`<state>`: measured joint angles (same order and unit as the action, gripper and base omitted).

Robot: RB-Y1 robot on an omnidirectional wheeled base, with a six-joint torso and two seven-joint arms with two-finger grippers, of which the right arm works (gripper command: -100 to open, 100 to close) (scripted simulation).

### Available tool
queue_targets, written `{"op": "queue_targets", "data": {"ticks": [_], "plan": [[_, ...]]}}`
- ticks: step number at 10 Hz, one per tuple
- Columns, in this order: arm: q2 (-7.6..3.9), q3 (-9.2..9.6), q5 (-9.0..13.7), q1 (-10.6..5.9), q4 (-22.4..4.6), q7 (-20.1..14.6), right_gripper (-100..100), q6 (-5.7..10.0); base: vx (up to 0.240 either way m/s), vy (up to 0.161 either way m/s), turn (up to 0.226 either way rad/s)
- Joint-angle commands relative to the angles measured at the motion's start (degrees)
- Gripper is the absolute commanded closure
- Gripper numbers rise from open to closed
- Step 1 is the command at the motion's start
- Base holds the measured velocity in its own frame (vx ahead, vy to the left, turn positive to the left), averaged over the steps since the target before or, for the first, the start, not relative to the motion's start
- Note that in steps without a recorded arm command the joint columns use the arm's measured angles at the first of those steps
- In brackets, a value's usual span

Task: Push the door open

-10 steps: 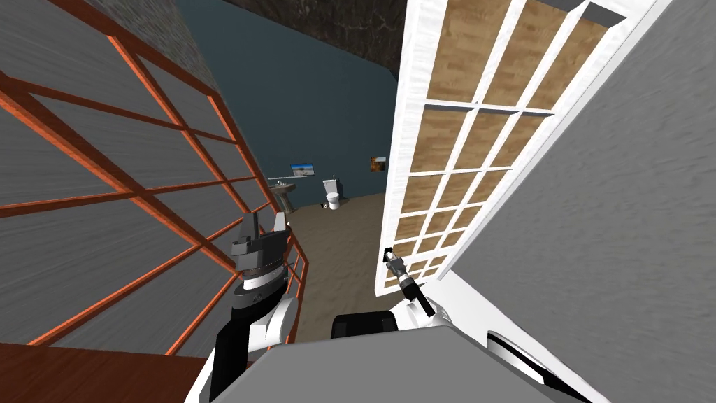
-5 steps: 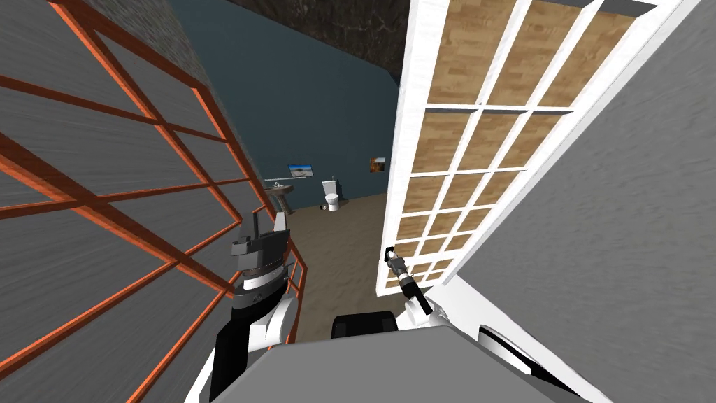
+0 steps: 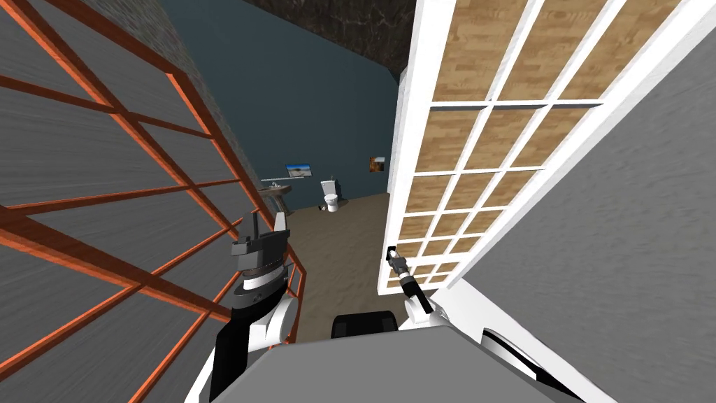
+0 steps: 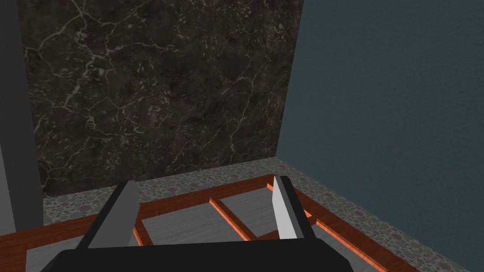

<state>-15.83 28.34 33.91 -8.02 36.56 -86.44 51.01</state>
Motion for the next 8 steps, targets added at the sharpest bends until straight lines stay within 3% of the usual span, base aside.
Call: {"op": "queue_targets", "data": {"ticks": [1,7,8], "plan": [[-0.04,-1.93,0.76,-0.48,-0.94,0.62,100,0.59,0.158,0.066,-0.051],[1.24,-5.20,2.04,-0.76,-1.97,2.52,100,0.21,0.153,0.067,-0.033],[1.76,-6.55,2.56,-0.88,-2.39,3.30,100,0.06,0.157,0.076,-0.051]]}}
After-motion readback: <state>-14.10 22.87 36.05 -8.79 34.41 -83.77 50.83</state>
